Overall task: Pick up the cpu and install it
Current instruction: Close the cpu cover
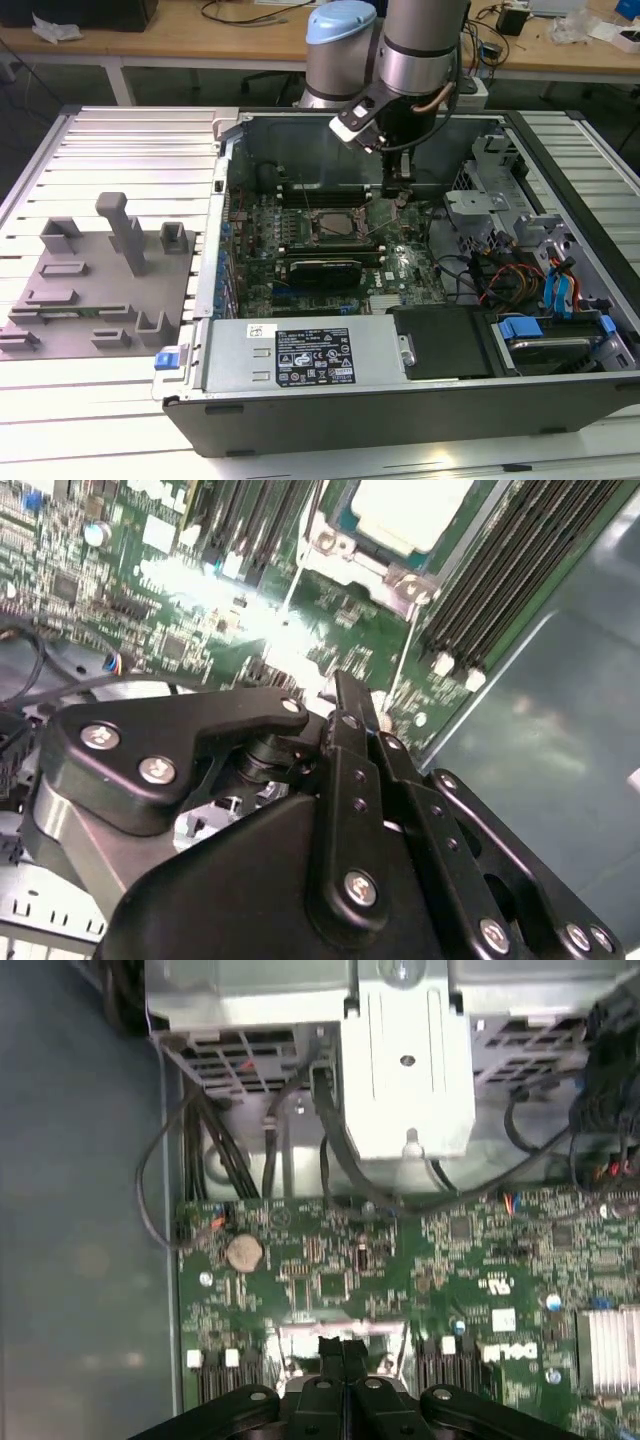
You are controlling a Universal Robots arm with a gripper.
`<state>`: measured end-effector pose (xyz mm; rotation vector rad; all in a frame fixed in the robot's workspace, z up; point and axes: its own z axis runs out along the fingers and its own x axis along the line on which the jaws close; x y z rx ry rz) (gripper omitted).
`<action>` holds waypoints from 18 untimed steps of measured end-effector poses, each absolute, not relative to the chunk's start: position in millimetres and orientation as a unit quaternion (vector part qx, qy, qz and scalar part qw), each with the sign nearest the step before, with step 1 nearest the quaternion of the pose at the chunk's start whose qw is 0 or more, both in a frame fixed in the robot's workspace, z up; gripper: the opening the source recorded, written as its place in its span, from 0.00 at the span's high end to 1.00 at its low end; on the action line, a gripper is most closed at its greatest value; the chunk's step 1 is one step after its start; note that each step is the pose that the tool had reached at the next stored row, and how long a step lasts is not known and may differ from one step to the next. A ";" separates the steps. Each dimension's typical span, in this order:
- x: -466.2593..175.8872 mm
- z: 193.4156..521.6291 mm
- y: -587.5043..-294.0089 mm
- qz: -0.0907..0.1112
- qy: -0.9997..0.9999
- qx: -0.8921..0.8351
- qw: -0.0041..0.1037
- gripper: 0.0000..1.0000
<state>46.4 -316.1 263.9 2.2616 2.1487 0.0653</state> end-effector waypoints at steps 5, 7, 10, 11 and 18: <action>64.5 263.9 -316.1 0.021 0.689 0.725 0.010 0.89; 68.8 263.1 -316.1 0.021 0.689 0.725 0.010 0.89; 76.3 256.9 -316.2 0.021 0.688 0.725 0.010 0.89; 76.7 256.8 -316.1 0.020 0.688 0.725 0.010 0.89; 72.8 243.4 -316.2 0.010 0.689 0.725 0.000 0.89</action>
